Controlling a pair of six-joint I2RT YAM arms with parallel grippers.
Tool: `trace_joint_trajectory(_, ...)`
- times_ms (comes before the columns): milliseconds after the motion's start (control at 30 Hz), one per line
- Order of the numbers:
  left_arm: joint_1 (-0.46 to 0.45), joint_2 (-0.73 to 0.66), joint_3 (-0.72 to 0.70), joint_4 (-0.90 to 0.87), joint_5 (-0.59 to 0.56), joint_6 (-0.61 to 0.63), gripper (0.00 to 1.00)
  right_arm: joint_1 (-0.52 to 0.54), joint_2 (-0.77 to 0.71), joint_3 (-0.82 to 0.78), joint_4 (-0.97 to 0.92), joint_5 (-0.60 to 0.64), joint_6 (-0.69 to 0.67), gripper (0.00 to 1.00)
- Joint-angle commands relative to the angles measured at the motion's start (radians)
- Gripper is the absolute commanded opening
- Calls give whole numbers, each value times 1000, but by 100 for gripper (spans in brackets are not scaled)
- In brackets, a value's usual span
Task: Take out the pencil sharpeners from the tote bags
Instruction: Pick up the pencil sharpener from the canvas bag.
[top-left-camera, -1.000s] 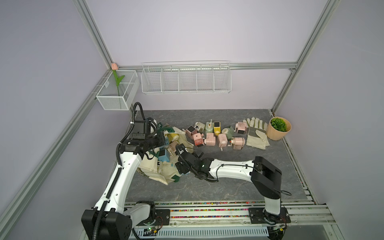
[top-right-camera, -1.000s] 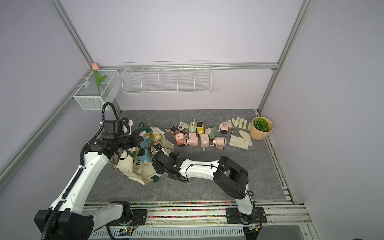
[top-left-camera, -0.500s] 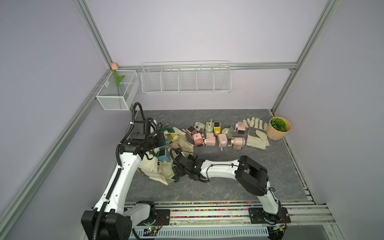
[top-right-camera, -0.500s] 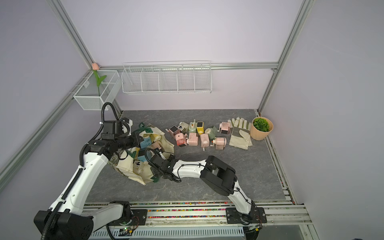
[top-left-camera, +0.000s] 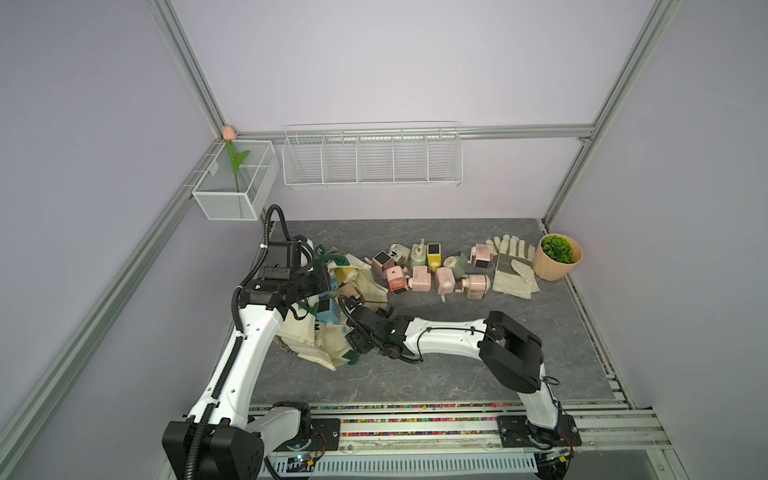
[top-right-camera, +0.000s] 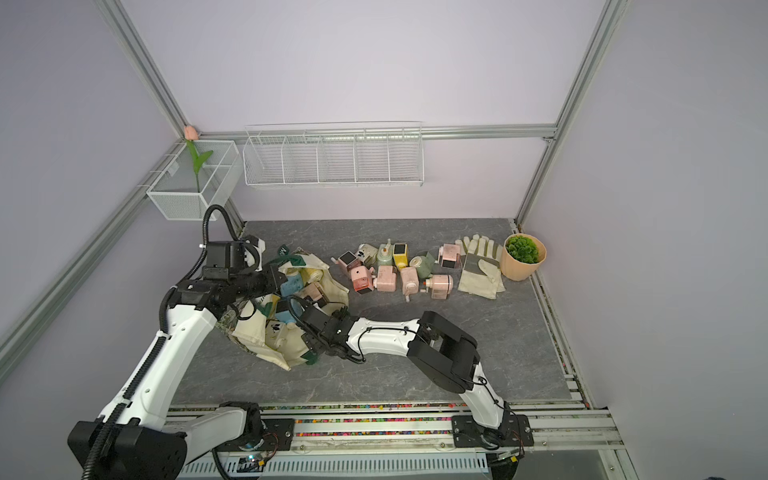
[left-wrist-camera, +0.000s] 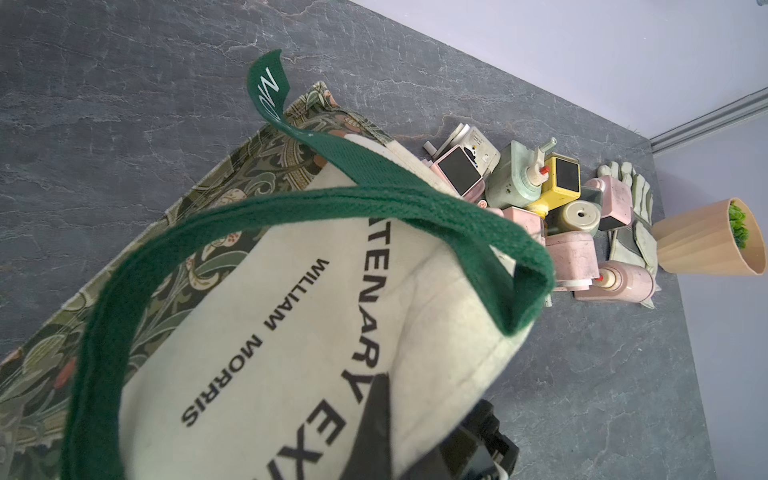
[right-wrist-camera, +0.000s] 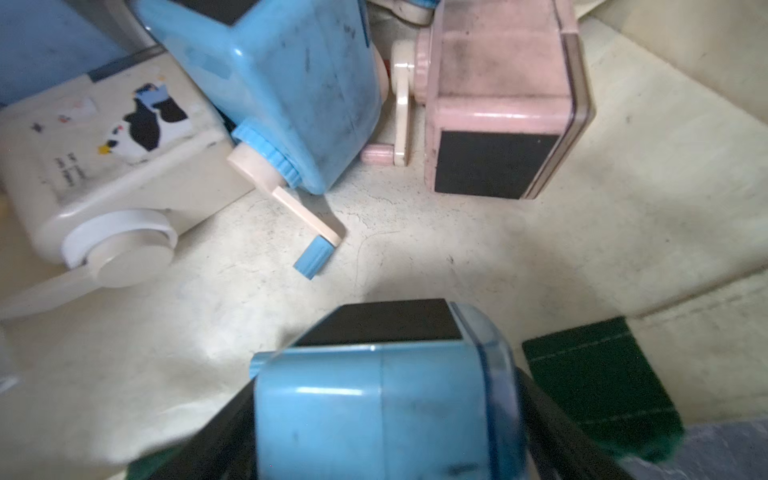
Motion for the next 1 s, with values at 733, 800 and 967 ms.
trace_joint_trajectory(733, -5, -26, 2, -4, 14, -12, 0, -382, -635, -490, -62, 124, -25, 64)
trace_joint_trajectory(800, -5, -27, 3, -4, 15, -12, 0, -430, -644, -515, -65, 134, -7, 64)
trace_joint_trajectory(967, -5, -27, 2, -3, 15, -12, 0, -515, -657, -565, -53, 122, 35, 63)
